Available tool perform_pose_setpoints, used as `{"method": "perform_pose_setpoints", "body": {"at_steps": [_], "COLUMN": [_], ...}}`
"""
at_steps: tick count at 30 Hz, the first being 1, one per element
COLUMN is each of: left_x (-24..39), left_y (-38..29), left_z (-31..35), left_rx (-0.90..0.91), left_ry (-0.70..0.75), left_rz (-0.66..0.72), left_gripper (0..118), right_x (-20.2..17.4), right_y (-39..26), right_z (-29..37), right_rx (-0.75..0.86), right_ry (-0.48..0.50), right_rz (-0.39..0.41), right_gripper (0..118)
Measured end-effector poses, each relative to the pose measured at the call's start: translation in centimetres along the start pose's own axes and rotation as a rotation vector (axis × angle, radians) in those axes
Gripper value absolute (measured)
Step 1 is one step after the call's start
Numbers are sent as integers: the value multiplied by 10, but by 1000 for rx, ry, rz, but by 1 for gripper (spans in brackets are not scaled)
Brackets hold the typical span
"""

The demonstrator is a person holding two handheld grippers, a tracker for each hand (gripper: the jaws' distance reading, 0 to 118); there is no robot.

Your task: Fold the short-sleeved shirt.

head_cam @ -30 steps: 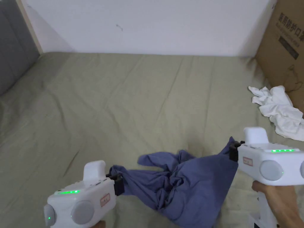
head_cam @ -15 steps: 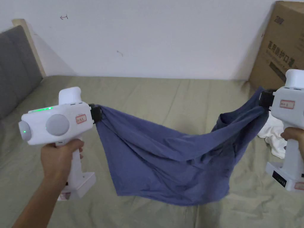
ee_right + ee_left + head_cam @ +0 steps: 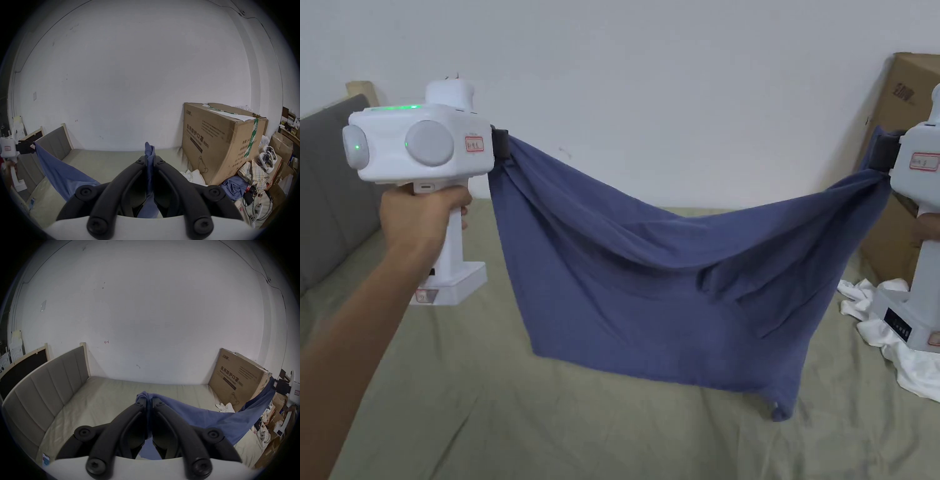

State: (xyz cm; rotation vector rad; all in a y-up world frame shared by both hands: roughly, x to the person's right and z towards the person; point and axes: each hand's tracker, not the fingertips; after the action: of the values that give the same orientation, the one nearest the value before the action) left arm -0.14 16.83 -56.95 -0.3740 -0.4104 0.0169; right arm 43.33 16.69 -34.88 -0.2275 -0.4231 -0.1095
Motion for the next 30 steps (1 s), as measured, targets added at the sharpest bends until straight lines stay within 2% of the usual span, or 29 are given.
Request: {"method": "perform_pose_setpoints", "body": {"at_steps": [7,14,21,30], "left_x": [-12,-30,-41,-55], "left_y": [-18,-114,-221,-319], "left_z": [-33,-60,-40,39], "left_rx": [-24,-157,-268,-351], "left_ry": [34,29,14,16], "left_rz": [-23,46,103,150], "left_gripper": [10,10,10,10], "right_x": [-11,-7,-1,13], "right_y": [-21,-108,-206,-283], "right_z": [-31,-57,-24,76], "right_rx": [5,-80,-210,-287], "right_ry": [-19,-61,-67,-69], "right_rz": [-3,-35,-102,-148], "right_gripper": [7,7,7,7]}}
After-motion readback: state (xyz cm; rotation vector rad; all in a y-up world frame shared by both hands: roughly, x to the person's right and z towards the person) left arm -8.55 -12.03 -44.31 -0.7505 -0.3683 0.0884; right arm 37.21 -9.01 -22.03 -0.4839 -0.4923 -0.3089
